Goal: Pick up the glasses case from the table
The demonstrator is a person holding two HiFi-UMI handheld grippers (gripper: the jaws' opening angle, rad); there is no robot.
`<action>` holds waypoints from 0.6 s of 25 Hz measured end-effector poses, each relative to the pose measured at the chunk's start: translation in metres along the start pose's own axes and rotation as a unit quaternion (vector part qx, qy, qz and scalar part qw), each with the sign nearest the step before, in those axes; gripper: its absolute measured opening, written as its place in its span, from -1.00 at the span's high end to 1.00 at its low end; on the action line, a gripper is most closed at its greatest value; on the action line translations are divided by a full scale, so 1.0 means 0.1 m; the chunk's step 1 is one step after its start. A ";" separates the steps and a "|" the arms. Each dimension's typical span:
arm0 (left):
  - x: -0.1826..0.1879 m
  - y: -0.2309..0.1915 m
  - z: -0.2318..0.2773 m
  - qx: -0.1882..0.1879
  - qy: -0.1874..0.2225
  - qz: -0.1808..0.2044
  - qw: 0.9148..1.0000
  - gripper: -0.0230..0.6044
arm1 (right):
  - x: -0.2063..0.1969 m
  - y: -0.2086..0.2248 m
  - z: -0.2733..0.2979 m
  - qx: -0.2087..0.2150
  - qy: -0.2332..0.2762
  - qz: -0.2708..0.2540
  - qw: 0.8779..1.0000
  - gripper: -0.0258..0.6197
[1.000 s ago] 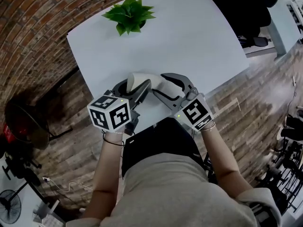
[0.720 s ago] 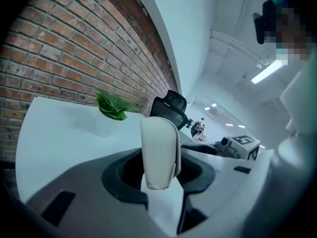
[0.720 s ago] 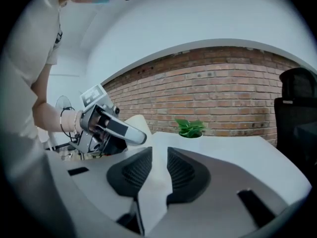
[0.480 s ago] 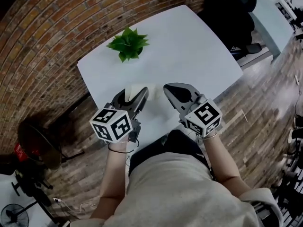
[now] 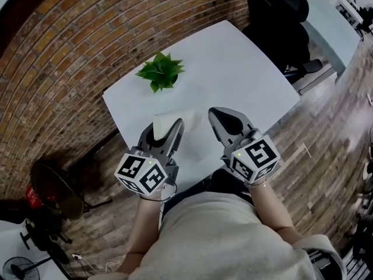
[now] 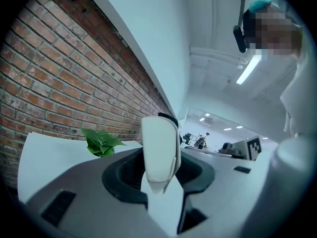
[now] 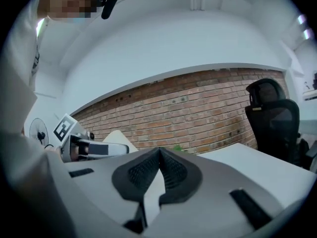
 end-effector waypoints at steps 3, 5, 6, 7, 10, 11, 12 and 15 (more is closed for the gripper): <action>0.00 0.01 -0.03 -0.001 0.016 -0.004 1.000 0.43 | 0.03 0.00 0.01 -0.002 0.000 0.011 1.000 0.92; 0.00 0.02 -0.03 -0.002 0.021 -0.010 1.000 0.43 | 0.03 0.01 0.03 -0.005 -0.007 0.002 1.000 0.92; 0.00 0.02 -0.03 -0.002 0.023 -0.012 1.000 0.43 | 0.02 0.03 0.03 -0.008 -0.012 -0.005 1.000 0.92; 0.00 0.03 -0.03 -0.001 0.024 -0.013 1.000 0.43 | 0.01 0.04 0.04 -0.011 -0.016 -0.010 1.000 0.92; -0.01 0.06 -0.04 -0.001 0.025 -0.013 1.000 0.43 | -0.03 0.07 0.03 -0.011 -0.022 -0.013 1.000 0.92; -0.02 0.05 -0.04 -0.001 0.024 -0.013 1.000 0.43 | -0.05 0.08 0.03 -0.010 -0.024 -0.011 1.000 0.92; -0.02 0.05 -0.04 0.000 0.024 -0.012 1.000 0.43 | -0.07 0.08 0.03 -0.009 -0.027 -0.009 1.000 0.92; -0.03 0.03 -0.04 0.007 0.024 -0.012 1.000 0.43 | -0.11 0.08 0.00 -0.007 -0.038 -0.006 0.999 0.92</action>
Point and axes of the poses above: the fingertips, and each gripper's own axes: z forward along the fingers, y to its right, x out of its top, the point moved 6 cm from there along -z, backward along the fingers, and after that the axes turned 2 degrees about y, right-handed, at the moved point
